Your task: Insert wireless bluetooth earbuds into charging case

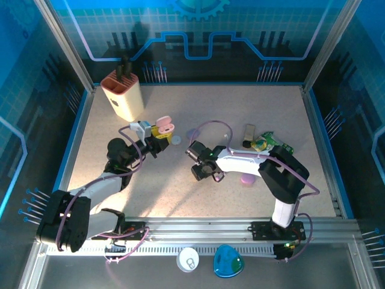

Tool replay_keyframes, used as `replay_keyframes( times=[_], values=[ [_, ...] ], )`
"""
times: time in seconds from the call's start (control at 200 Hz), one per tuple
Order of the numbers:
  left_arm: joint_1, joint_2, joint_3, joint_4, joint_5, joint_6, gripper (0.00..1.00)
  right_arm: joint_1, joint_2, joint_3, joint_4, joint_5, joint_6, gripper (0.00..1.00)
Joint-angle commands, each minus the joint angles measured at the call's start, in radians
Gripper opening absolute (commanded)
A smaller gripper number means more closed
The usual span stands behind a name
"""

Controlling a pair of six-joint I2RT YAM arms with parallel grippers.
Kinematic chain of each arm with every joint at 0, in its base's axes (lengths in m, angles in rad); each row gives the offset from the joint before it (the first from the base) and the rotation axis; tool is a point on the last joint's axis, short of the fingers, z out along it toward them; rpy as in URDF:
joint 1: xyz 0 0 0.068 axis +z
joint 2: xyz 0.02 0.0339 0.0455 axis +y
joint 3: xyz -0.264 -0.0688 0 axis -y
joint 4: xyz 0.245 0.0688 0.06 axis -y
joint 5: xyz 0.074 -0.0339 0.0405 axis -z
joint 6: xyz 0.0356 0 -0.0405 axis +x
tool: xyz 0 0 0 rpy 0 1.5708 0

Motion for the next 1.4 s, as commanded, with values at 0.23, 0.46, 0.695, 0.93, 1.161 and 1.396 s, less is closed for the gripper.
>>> replay_keyframes(
  times=[0.23,0.46,0.695,0.93,1.161,1.396],
  values=[
    [0.013,-0.024,0.025,0.003,0.024,-0.001,0.36,0.018,0.002,0.024,-0.096,0.089,-0.045,0.54],
    [0.014,-0.024,0.027,0.0,0.025,0.0,0.36,0.017,-0.024,0.024,-0.118,0.096,-0.045,0.54],
    [0.053,-0.013,0.066,-0.052,0.001,-0.007,0.36,0.024,-0.091,0.012,-0.098,0.05,-0.035,0.59],
    [0.108,0.016,0.12,-0.045,0.002,-0.018,0.36,0.059,-0.045,0.079,-0.162,0.158,0.123,0.62],
    [0.133,0.037,0.148,-0.05,0.022,-0.015,0.36,0.101,0.075,0.198,-0.3,0.293,0.265,0.51],
    [0.15,0.055,0.16,-0.049,0.052,-0.025,0.36,0.14,0.173,0.305,-0.406,0.346,0.301,0.43]
  ],
)
